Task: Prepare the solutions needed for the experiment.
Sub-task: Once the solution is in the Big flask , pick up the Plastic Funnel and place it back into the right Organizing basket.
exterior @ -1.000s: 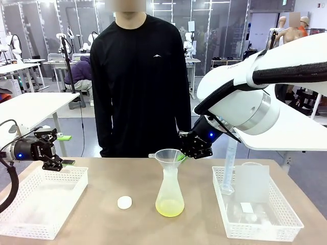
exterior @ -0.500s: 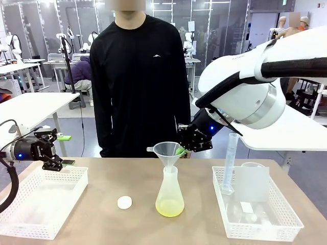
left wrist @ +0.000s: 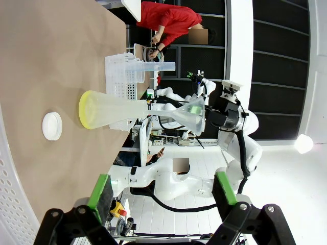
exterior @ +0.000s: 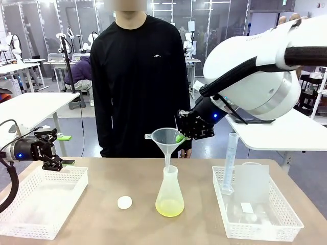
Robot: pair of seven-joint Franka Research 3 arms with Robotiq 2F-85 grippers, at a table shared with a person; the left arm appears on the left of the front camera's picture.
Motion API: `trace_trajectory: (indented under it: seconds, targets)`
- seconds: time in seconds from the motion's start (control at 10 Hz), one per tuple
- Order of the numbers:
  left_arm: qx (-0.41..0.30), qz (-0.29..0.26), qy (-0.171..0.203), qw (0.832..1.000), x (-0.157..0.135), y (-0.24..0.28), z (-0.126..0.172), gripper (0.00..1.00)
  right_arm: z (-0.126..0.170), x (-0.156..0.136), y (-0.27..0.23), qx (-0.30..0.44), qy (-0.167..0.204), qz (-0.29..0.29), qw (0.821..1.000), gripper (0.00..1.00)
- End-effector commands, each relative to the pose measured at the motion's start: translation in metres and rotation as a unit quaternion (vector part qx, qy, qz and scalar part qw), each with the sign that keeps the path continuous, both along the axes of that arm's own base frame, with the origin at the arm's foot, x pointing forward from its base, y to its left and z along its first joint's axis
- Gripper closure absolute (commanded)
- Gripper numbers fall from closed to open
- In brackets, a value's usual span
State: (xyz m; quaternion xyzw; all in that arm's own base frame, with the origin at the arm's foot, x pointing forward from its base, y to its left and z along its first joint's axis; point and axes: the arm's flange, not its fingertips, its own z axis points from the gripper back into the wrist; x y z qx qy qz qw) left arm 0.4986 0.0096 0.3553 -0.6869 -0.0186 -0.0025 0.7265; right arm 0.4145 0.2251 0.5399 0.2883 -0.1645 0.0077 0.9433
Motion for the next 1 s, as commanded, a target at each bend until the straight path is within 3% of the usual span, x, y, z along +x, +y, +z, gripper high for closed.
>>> trace_trajectory:
  seconds: [0.0,0.3,0.5,0.9]
  targets:
    - [-0.003,-0.005,0.004,1.0,0.0,0.0,0.002,0.0,0.007,-0.011,-0.002,-0.015,-0.032,-0.001,0.999,1.0]
    - [-0.003,-0.005,0.004,1.0,0.0,0.0,0.002,0.0,0.03,-0.02,-0.007,-0.022,-0.051,-0.003,0.998,1.0]
    - [-0.003,-0.005,0.004,1.0,0.0,0.0,0.002,0.0,0.033,-0.016,-0.019,-0.025,-0.041,-0.007,0.999,1.0]
    - [-0.003,-0.005,0.004,1.0,0.0,0.0,0.002,0.0,0.035,-0.017,-0.108,-0.053,-0.004,-0.068,0.996,1.0]
